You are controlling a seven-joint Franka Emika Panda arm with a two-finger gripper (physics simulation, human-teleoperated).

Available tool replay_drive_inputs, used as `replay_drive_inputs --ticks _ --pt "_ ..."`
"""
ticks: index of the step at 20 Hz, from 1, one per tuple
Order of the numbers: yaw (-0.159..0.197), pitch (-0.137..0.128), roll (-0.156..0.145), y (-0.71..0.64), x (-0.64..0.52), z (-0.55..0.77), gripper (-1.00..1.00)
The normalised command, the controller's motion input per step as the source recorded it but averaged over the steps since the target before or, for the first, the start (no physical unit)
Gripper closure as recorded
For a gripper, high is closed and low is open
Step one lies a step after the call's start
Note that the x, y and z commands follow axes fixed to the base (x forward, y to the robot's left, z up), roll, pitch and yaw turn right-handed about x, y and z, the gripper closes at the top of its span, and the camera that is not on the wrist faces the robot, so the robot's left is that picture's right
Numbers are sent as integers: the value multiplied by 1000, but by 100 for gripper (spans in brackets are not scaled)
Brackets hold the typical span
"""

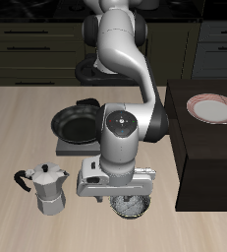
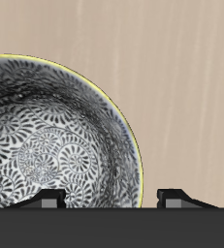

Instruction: Place the bowl on the plate

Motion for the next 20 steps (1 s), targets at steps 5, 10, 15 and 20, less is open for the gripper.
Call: replay_drive_inputs --ticks 5,10,15,20 --pt "-7 -20 21 25 -48 140 100" --pt "-1 -13 15 -8 -36 68 100" --pt "1 -16 -4 -60 0 91 100" --pt "8 -51 4 17 -38 312 100"
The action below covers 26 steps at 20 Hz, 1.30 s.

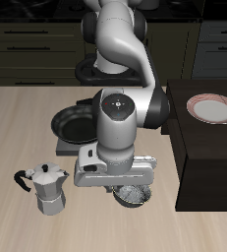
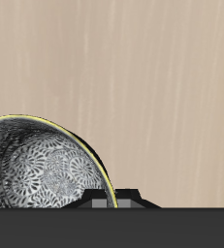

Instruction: Place the bowl on the plate

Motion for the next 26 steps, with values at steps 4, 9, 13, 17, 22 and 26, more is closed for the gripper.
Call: replay_drive_inputs --ticks 4,9,13,17,22,26 --pt "4 -29 3 -17 -42 268 100" --pt "3 -33 11 36 -35 251 100" --pt "27 -51 17 81 -63 310 100" --pt "-8 -27 2 -58 6 208 100" --pt "5 -37 5 65 -120 377 100" --pt "26 -48 -31 -29 -115 426 100"
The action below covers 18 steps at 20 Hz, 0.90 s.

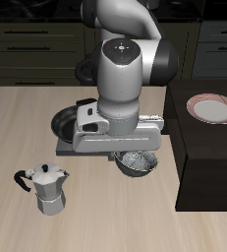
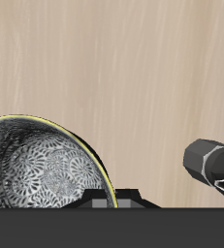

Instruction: Place the bowl on the plate

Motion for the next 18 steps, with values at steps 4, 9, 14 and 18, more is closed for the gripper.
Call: replay_drive_inputs --ticks 4,9,14,18 --pt "10 -74 -17 -63 -197 562 100" --pt "-4 -32 -11 -80 -85 306 100" --pt "8 -39 -10 -67 -122 338 100" --pt "-9 -13 -8 -28 -153 253 100"
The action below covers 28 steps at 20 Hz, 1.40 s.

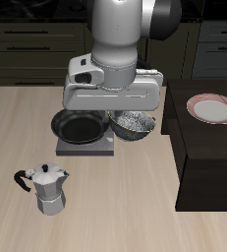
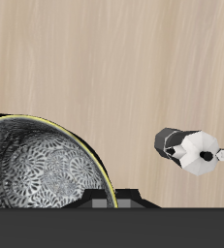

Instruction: Place the bowl on the plate

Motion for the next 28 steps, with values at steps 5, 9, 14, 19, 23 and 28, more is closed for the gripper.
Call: replay_drive_inputs --ticks 5,9,14,19,23,28 --pt "19 -28 0 47 -255 332 100" --pt "-9 -17 -5 -25 -168 300 100" --pt "7 -33 5 35 -273 296 100" --pt "14 -33 -24 25 -293 294 100" --pt "17 -29 -7 16 -187 184 100" --pt "4 -18 4 56 -219 140 100"
